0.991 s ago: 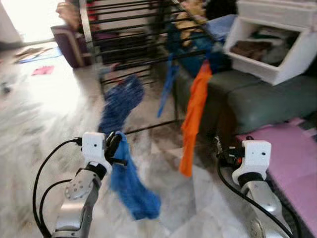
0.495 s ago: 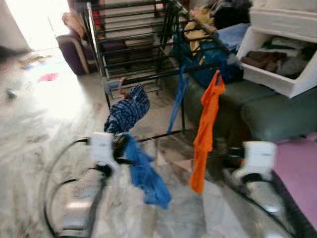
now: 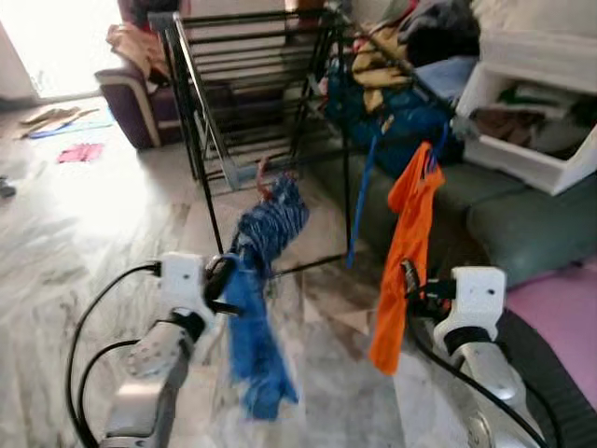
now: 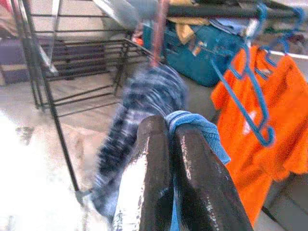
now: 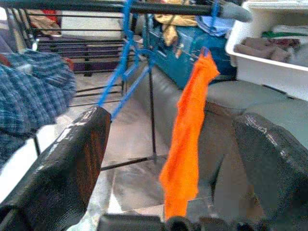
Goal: Hang hanger
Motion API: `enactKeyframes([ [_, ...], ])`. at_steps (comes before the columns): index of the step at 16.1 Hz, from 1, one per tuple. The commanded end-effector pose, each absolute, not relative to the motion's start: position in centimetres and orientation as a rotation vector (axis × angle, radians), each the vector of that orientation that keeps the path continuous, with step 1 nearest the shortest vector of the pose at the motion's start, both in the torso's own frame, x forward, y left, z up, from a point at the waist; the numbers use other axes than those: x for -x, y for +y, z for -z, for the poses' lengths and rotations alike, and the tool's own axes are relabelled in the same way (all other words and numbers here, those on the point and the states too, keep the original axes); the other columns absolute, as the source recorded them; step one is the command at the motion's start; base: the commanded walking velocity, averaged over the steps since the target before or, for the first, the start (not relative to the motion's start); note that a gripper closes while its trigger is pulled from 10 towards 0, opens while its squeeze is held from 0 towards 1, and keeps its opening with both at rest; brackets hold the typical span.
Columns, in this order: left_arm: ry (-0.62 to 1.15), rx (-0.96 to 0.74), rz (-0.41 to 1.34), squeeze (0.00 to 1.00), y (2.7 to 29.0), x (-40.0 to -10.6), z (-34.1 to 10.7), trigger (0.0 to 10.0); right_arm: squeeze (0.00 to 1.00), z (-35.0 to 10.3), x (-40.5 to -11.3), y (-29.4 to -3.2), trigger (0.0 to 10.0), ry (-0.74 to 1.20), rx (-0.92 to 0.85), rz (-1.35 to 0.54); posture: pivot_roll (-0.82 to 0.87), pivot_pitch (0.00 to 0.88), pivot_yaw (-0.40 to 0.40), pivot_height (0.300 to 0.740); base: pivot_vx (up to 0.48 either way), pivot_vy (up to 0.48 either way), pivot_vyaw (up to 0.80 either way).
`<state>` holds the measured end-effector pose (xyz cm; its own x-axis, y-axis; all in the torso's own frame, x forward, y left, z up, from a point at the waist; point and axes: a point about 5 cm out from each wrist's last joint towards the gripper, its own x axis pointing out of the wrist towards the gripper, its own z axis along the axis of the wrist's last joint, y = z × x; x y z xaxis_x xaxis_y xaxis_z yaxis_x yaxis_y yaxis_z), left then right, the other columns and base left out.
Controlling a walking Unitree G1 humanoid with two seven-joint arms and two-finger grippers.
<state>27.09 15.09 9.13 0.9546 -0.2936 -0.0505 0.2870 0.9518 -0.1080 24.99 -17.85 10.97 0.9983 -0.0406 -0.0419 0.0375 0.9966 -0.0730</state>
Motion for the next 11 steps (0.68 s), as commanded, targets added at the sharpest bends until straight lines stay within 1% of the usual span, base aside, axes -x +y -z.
enactKeyframes([
  [1, 0.037, 0.094, 0.331, 0.0, 14.14, -27.39, -9.9, 10.0, 0.0, -11.21, -25.11, -18.46, 10.0, 0.036, 0.081, 0.063, -0.08, 0.053, 0.012, 0.74, 0.446, 0.0, 0.0],
  [8, 0.037, 0.088, 0.336, 0.0, 14.08, -27.45, -9.87, 10.0, 0.0, -10.92, -25.13, -18.22, 10.0, 0.043, 0.077, 0.061, -0.08, 0.052, 0.017, 0.74, 0.478, 0.0, 0.0],
  [9, 0.033, 0.099, 0.329, 0.0, 14.08, -27.47, -9.9, 10.0, 0.0, -10.74, -25.04, -18.04, 10.0, 0.05, 0.076, 0.054, -0.08, 0.05, 0.017, 0.74, 0.341, 0.307, 0.0],
  [11, 0.037, 0.1, 0.324, 0.0, 14.04, -27.53, -9.94, 10.0, 0.0, -10.56, -25.1, -17.99, 10.0, 0.06, 0.076, 0.049, -0.07, 0.048, 0.018, 0.74, 0.0, 0.0, 0.0],
])
